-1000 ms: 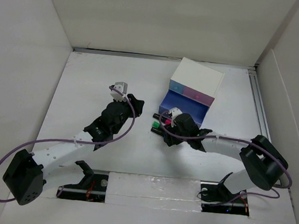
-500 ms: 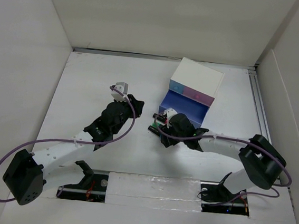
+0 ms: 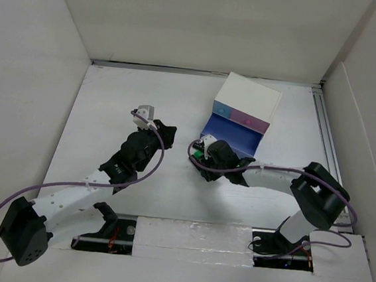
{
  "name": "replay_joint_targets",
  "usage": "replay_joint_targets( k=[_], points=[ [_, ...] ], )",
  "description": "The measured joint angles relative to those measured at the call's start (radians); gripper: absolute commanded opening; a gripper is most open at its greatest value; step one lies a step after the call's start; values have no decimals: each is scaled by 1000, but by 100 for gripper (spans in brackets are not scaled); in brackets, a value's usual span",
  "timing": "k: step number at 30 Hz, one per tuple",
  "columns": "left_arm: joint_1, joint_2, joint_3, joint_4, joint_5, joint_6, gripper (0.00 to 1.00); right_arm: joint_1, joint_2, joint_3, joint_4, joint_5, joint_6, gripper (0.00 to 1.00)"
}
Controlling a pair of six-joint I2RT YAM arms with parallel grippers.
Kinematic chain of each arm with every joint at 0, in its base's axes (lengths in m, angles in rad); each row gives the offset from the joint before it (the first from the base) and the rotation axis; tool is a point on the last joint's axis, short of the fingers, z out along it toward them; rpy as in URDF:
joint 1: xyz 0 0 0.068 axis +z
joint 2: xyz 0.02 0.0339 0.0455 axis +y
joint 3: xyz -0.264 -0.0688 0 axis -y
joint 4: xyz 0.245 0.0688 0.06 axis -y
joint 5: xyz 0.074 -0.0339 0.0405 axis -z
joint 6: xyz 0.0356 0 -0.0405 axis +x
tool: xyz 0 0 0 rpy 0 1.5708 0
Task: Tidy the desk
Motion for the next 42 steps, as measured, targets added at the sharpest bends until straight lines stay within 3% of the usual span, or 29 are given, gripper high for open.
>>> replay_joint_targets(
  k=[2, 5, 15, 25, 29, 33, 38, 39, 42],
  points=[
    [0, -23, -10, 2, -12, -2, 14, 6, -1, 0, 0, 3, 0, 20],
    [0, -35, -11, 3, -21, -4, 14, 19, -20, -8, -13, 1, 1, 17],
    [0, -35, -15, 2, -34, -9, 12, 27, -354, -13, -77, -8, 1, 16],
    [0, 46, -16, 16, 35, -8, 13, -160, -343, 40, -106, 126, -43, 18],
    [-9, 89, -14, 15, 57, -7, 15, -235, -292, 75, -127, 150, -64, 34],
    [-22, 115, -6, 13, 71, -5, 14, -277, -262, 113, -130, 184, -69, 45],
    [-25, 116, -2, 13, 72, -5, 15, -271, -279, 124, -129, 199, -66, 48],
    [-25, 116, -2, 13, 72, -4, 15, -263, -283, 123, -127, 198, -66, 48],
    [-25, 116, -2, 12, 72, -5, 14, -215, -300, 97, -100, 168, -68, 27]
  ],
)
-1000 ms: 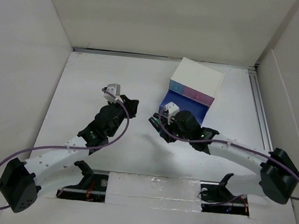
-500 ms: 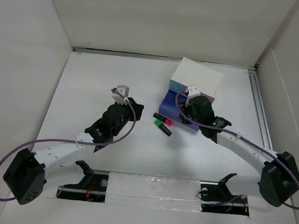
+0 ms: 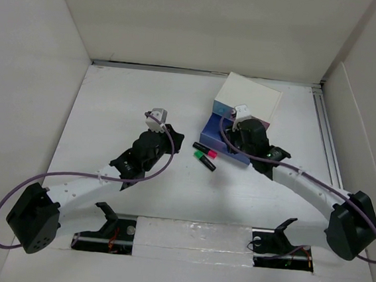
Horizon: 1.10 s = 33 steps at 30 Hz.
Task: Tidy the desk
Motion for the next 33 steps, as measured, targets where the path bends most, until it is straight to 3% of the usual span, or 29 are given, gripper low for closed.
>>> replay_joint_targets(
  k=[1, 2, 5, 6, 7, 11, 17, 33],
  points=[
    [0, 0, 0, 0, 0, 0, 15, 17, -3, -19, 14, -17, 3, 10],
    [0, 0, 0, 0, 0, 0, 14, 30, -2, -39, 26, -37, 4, 8],
    [0, 0, 0, 0, -1, 0, 14, 50, 13, -105, 47, -95, 21, 24],
    [0, 0, 0, 0, -1, 0, 14, 51, 25, -125, 49, -110, 26, 33],
    [0, 0, 0, 0, -1, 0, 14, 56, 40, -141, 52, -126, 32, 47],
    [0, -1, 0, 0, -1, 0, 14, 105, 119, -163, 70, -163, 45, 61],
    [0, -1, 0, 0, -1, 0, 14, 166, 204, -156, 103, -163, 54, 60],
    [0, -99, 0, -7, -50, 0, 14, 166, 355, -14, 53, -47, 49, 58]
  ],
)
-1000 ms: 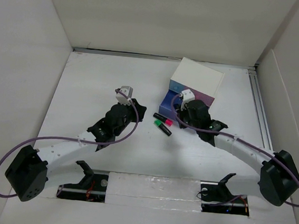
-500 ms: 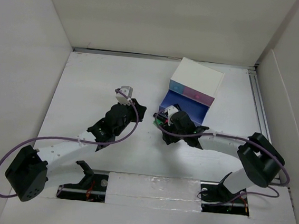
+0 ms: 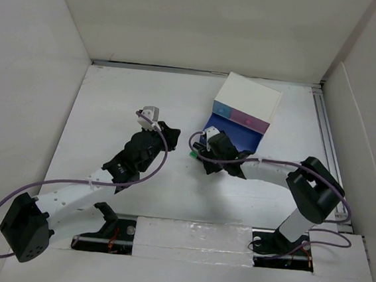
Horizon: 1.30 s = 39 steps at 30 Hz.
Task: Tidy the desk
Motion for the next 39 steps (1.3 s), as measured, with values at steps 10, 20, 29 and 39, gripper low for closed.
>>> replay_joint_targets(
  k=[10, 20, 29, 39],
  points=[
    [0, 0, 0, -3, -4, 0, 13, 0, 50, 58, -34, 0, -30, 39],
    [0, 0, 0, -4, -5, 0, 13, 20, -20, 6, -39, -36, -19, 8],
    [0, 0, 0, -4, -6, 0, 13, 26, -328, 14, -84, -2, -47, 10],
    [0, 2, 0, -3, -2, 0, 13, -211, -262, 97, -113, 132, -101, 45]
  ],
)
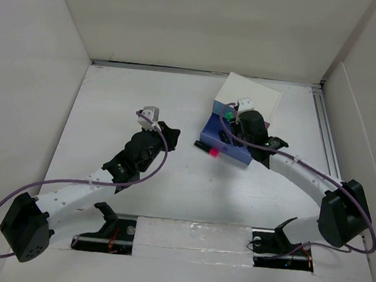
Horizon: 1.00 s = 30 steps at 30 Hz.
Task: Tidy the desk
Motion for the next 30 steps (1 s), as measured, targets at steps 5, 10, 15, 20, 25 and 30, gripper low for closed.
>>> replay_joint_targets(
  k=[5, 10, 15, 20, 25, 30],
  points=[
    [0, 0, 0, 0, 0, 0, 13, 7, 24, 25, -14, 35, 7, 58],
    [0, 0, 0, 0, 0, 0, 13, 79, 3, 3, 16, -4, 12, 19],
    [0, 0, 0, 0, 0, 0, 13, 128, 0, -94, 79, -113, 30, 1],
    [0, 0, 0, 0, 0, 0, 13, 140, 110, -96, 87, -140, 30, 33],
    [0, -1, 0, -1, 0, 0, 13, 169, 217, -51, 79, -142, 13, 47],
    [0, -3, 0, -2, 0, 0, 13, 174, 281, 9, 78, -122, 7, 57]
  ],
)
